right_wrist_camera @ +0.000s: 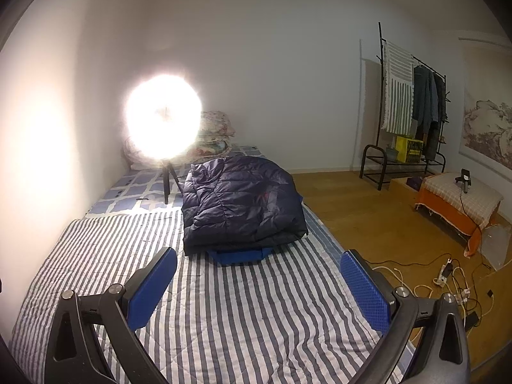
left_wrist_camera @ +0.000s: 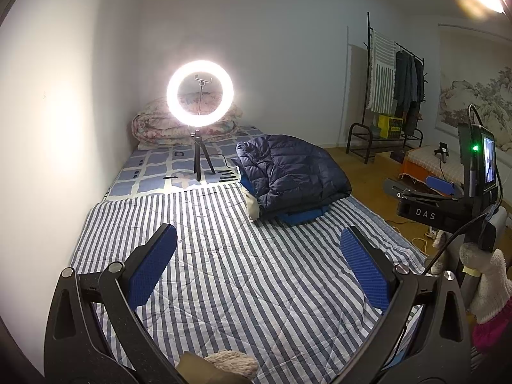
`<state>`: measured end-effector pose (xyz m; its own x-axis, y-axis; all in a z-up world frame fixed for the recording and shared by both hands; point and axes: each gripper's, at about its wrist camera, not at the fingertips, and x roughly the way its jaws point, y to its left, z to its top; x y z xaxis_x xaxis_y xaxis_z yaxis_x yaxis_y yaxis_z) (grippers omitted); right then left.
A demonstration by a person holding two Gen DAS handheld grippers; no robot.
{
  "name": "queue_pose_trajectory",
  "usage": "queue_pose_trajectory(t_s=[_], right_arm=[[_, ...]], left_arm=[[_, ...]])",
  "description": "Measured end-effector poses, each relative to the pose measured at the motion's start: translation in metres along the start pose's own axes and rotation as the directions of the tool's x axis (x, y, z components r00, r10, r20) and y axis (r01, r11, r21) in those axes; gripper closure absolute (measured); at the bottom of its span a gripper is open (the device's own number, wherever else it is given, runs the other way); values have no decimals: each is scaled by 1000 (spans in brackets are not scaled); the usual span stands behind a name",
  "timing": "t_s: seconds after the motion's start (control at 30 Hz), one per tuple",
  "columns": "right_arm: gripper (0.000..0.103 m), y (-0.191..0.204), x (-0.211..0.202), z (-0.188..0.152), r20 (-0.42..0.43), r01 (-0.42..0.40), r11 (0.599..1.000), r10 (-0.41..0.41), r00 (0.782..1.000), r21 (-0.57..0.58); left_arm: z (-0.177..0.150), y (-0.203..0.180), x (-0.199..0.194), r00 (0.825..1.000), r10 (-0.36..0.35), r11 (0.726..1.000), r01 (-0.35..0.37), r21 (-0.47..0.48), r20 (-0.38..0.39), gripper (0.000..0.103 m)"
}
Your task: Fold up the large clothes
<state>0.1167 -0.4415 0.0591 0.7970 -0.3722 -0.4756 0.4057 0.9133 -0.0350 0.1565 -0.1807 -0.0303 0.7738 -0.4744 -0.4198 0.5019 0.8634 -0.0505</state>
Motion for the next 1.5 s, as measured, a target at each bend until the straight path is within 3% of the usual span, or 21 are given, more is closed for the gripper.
queue_pose_trajectory(t_s=[1.5], right_arm=[[0,-6,10,-7,-23,13,1000,-12,1000,5]], left_arm=[[-3,-8,-7,1000,-5,999,4,49,3,0]])
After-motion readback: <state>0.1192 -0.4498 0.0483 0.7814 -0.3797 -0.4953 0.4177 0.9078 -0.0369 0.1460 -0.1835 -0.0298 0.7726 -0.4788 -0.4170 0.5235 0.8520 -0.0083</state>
